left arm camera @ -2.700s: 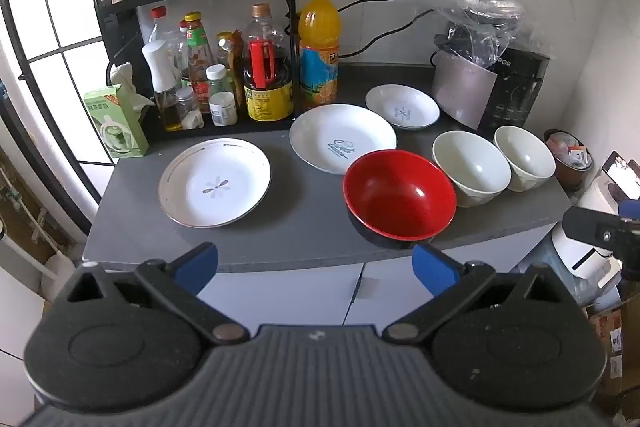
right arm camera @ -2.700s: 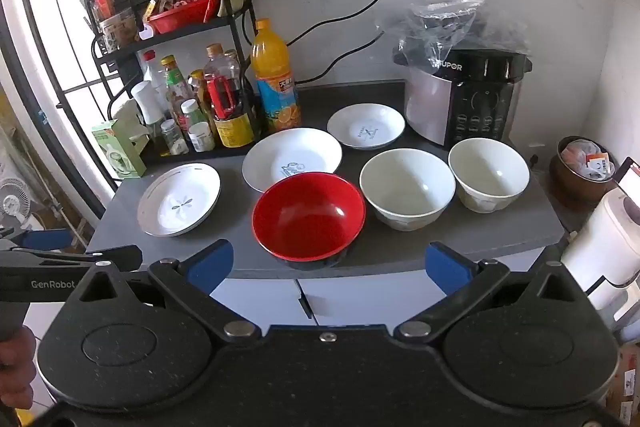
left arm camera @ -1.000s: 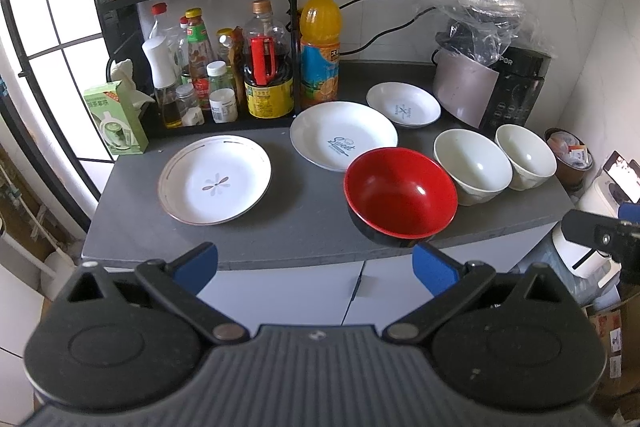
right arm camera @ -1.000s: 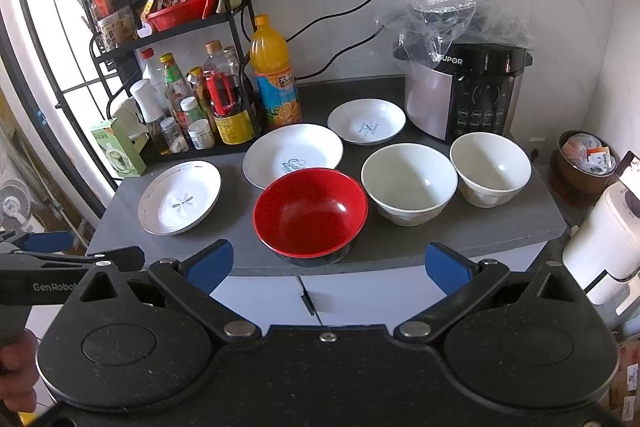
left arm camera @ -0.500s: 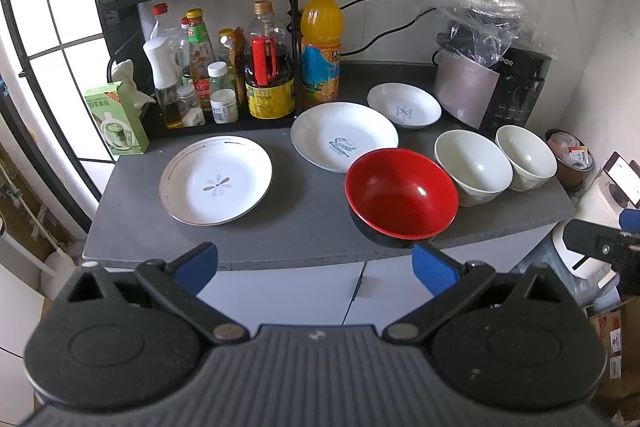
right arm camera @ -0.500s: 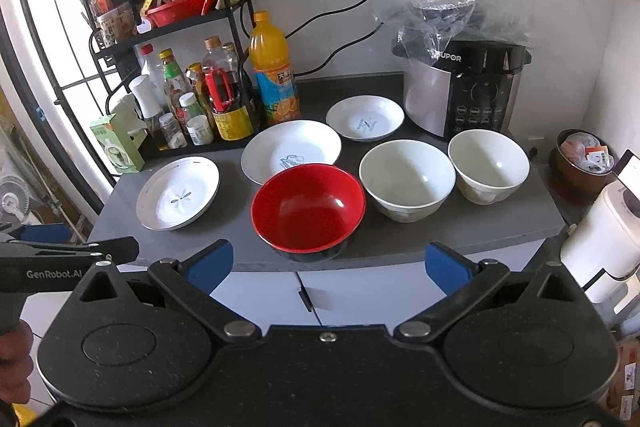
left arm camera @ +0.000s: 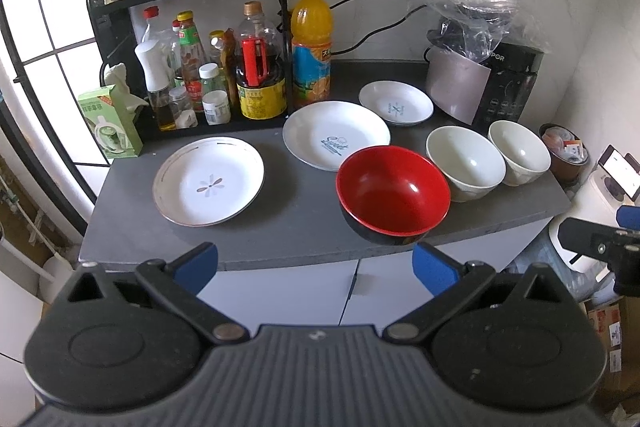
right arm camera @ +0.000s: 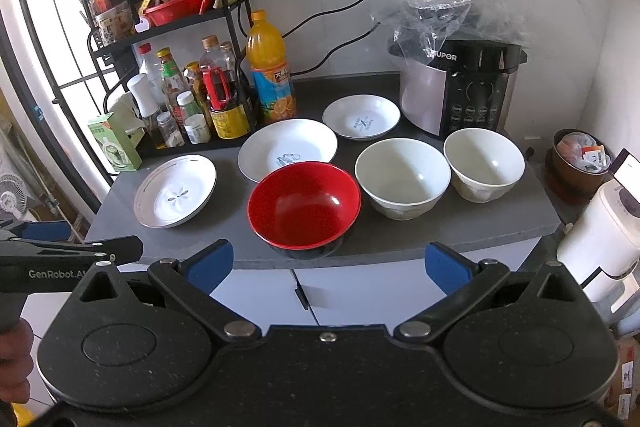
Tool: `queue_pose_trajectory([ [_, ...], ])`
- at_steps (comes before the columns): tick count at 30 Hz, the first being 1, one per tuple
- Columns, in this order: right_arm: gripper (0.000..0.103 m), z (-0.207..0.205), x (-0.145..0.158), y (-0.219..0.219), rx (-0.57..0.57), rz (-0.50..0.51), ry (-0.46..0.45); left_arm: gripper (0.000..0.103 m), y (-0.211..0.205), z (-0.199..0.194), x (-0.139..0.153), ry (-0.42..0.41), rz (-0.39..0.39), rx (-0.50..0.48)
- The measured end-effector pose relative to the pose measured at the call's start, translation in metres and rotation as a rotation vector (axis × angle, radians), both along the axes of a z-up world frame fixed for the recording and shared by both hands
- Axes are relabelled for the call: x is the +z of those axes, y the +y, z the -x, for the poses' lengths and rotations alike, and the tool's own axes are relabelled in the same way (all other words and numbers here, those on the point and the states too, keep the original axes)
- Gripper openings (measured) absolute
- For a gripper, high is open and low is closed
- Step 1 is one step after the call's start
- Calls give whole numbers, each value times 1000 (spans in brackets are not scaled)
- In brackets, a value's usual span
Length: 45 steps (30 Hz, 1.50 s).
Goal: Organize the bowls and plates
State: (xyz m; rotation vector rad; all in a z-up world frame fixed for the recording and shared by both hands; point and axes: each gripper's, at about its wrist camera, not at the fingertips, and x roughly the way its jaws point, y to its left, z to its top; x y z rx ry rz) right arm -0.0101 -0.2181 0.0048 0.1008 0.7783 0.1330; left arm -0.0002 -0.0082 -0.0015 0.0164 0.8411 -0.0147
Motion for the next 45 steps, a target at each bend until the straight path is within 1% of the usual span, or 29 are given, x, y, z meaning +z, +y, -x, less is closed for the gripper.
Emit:
queue_pose_trajectory([
  [9, 103, 0, 1, -7, 7, -20, -15, 103, -2, -1, 2, -2, -3, 2],
  [15, 103, 0, -1, -14, 37, -47, -37, 103, -7, -1, 4, -8, -4, 6],
  [19, 103, -3, -2, -19, 53, -67, -31, 103, -13, -3, 6, 4, 0, 18],
  [23, 103, -7, -3, -26, 42, -78, -21, 102, -23, -6, 8, 5, -5, 2],
  [27, 103, -11, -6, -29, 27, -84, -14, 102, -28, -14, 7, 6, 9, -16],
  [30, 102, -17, -9, -32, 9, -96, -2, 102, -28, -23, 3, 11, 17, -24],
  [33, 99, -26, -13, -33, -8, -90, 11, 100, -28, -37, 0, 13, 26, -42],
  [36, 98, -37, -18, -34, -32, -87, 24, 100, -26, -52, -4, 7, 33, -65],
  [39, 96, -50, -22, -30, -49, -83, 32, 97, -25, -69, -10, 2, 50, -95],
  [41, 91, -61, -23, -27, -70, -71, 34, 95, -23, -85, -14, 10, 56, -120],
  [45, 91, -82, -28, -22, -125, -70, 38, 91, -17, -113, -20, 10, 53, -176],
])
